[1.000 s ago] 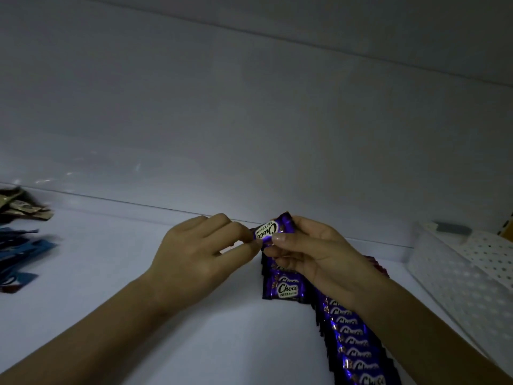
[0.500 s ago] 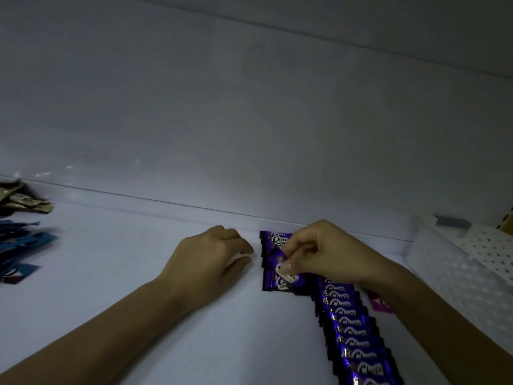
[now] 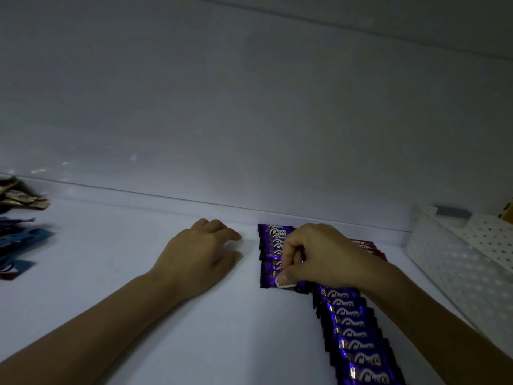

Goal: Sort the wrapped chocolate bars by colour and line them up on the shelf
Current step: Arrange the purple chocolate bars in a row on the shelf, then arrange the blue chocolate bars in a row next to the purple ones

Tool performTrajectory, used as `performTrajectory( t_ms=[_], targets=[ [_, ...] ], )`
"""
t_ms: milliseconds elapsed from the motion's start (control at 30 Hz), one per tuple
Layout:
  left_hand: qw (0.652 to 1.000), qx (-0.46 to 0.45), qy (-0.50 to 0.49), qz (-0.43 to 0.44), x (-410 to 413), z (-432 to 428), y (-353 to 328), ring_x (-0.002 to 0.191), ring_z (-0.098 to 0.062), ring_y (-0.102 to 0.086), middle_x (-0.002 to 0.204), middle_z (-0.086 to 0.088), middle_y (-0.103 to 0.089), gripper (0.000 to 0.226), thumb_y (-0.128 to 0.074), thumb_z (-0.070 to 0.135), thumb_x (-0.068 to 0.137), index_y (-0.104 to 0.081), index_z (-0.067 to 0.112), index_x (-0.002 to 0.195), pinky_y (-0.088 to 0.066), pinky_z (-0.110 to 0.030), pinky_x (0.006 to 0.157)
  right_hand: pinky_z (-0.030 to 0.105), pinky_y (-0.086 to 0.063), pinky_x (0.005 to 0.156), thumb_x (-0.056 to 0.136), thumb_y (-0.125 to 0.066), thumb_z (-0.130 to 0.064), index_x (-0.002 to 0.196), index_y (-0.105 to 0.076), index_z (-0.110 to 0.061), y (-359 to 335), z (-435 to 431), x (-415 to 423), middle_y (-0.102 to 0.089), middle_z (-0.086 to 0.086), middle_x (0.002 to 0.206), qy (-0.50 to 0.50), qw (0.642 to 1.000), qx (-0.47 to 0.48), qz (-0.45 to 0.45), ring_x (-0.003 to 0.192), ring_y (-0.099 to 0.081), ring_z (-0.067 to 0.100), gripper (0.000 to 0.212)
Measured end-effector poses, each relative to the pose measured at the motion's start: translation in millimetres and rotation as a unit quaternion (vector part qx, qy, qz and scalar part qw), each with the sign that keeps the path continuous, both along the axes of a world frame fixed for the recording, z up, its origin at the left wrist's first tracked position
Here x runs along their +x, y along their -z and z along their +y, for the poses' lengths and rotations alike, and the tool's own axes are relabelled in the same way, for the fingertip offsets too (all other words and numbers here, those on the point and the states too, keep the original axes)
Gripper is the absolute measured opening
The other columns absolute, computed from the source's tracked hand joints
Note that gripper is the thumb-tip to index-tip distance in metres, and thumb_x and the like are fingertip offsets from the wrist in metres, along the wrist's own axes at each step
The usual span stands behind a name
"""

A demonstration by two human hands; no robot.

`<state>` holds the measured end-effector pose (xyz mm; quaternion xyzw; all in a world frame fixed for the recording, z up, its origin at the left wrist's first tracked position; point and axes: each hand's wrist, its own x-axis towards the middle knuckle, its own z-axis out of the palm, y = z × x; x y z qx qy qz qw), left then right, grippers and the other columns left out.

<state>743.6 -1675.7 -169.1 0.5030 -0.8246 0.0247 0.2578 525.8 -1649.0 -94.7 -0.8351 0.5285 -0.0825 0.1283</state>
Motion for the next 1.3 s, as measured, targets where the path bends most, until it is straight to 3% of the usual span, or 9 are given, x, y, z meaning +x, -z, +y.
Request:
performTrajectory(
  t_ms=[233, 300, 367, 467, 567, 700, 1033, 1167, 1300],
  targets=[
    [1.0, 0.014, 0.004, -0.008, -1.9, 0.6, 1.1, 0.115, -0.014, -0.048, 0.125, 0.01, -0.056, 0.036, -0.048, 0.041, 0.096, -0.056, 0.028, 0.129, -0.041, -0.026, 0.089, 0.017, -0.03, 0.061, 0.067, -0.08, -0.041, 0.074, -0.073, -0.028, 1.1, -2.7, -3.0, -0.06, -0.02, 0.059, 0.002, 1.0, -0.007, 0.007, 0.06, -0.053, -0.005, 0.017],
    [1.0, 0.015, -0.007, -0.027, -3.2, 3.2, -2.0, 0.114, -0.015, -0.049, 0.125, 0.009, -0.056, 0.033, -0.045, 0.041, 0.097, -0.058, 0.028, 0.125, -0.042, -0.027, 0.088, 0.024, -0.041, 0.068, 0.067, -0.08, -0.041, 0.087, -0.073, -0.027, -5.0, -3.4, -2.7, -0.065, -0.015, 0.076, 0.003, 1.0, -0.025, 0.009, 0.071, -0.057, -0.002, 0.025],
    [0.998, 0.03, -0.021, -0.054, -3.9, 7.3, -5.9, 0.115, -0.017, -0.05, 0.126, 0.007, -0.056, 0.034, -0.043, 0.043, 0.097, -0.059, 0.028, 0.122, -0.045, -0.029, 0.089, 0.031, -0.045, 0.084, 0.069, -0.079, -0.043, 0.108, -0.068, -0.024, -10.1, -3.7, -2.8, -0.064, -0.003, 0.103, 0.012, 0.998, -0.057, 0.027, 0.095, -0.059, 0.015, 0.044],
    [0.994, 0.057, -0.029, -0.083, -6.4, 9.4, -11.8, 0.118, -0.017, -0.05, 0.13, 0.006, -0.056, 0.037, -0.041, 0.044, 0.098, -0.059, 0.027, 0.125, -0.044, -0.029, 0.094, 0.034, -0.037, 0.104, 0.074, -0.077, -0.041, 0.136, -0.047, -0.018, -13.7, -3.5, -2.8, -0.045, 0.004, 0.136, 0.036, 0.999, -0.006, -0.024, 0.123, -0.045, 0.02, 0.072],
    [0.982, 0.117, -0.029, -0.147, -8.4, 11.2, -20.3, 0.13, -0.018, -0.044, 0.144, 0.002, -0.047, 0.049, -0.037, 0.049, 0.098, -0.048, 0.024, 0.138, -0.038, -0.03, 0.105, 0.031, -0.029, 0.111, 0.087, -0.064, -0.037, 0.147, -0.029, -0.013, -17.6, -3.9, 4.5, -0.028, 0.006, 0.152, 0.036, 0.999, 0.025, -0.021, 0.136, -0.032, 0.021, 0.073],
    [0.973, 0.134, -0.048, -0.182, 1.4, 36.4, -26.6, 0.146, -0.018, -0.019, 0.159, -0.002, -0.02, 0.072, -0.034, 0.063, 0.094, -0.02, 0.023, 0.152, -0.019, -0.032, 0.118, 0.036, -0.03, 0.108, 0.099, -0.043, -0.031, 0.144, -0.029, -0.005, -31.1, -1.6, 36.2, -0.027, 0.015, 0.151, 0.045, 0.999, -0.008, -0.025, 0.135, -0.034, 0.03, 0.054],
    [0.963, 0.055, -0.217, -0.153, 132.6, 141.8, -40.7, 0.144, -0.016, -0.022, 0.158, 0.005, -0.023, 0.062, -0.04, 0.056, 0.095, -0.027, 0.029, 0.149, -0.023, -0.036, 0.116, 0.038, -0.036, 0.102, 0.099, -0.04, -0.03, 0.138, -0.037, -0.01, 7.4, 34.5, 205.7, -0.038, 0.012, 0.142, 0.018, 0.993, -0.009, -0.114, 0.126, -0.044, 0.03, 0.044],
    [0.95, 0.082, -0.278, -0.118, 181.1, 165.8, -28.2, 0.148, -0.012, -0.003, 0.161, 0.011, -0.002, 0.084, -0.045, 0.071, 0.084, -0.012, 0.034, 0.152, -0.011, -0.038, 0.12, 0.037, -0.036, 0.101, 0.1, -0.038, -0.032, 0.137, -0.038, -0.01, 31.8, 51.8, 250.7, -0.04, 0.01, 0.142, -0.015, 0.993, -0.027, -0.117, 0.127, -0.042, 0.028, 0.043],
    [0.941, 0.114, -0.31, -0.079, 205.8, 155.6, -29.2, 0.148, -0.018, -0.001, 0.162, 0.004, 0.0, 0.094, -0.043, 0.077, 0.08, -0.009, 0.03, 0.153, -0.008, -0.04, 0.121, 0.035, -0.035, 0.102, 0.101, -0.037, -0.032, 0.136, -0.039, -0.01, 44.1, 52.6, 267.4, -0.04, 0.008, 0.142, -0.02, 0.989, -0.054, -0.136, 0.128, -0.041, 0.025, 0.042]
  ],
)
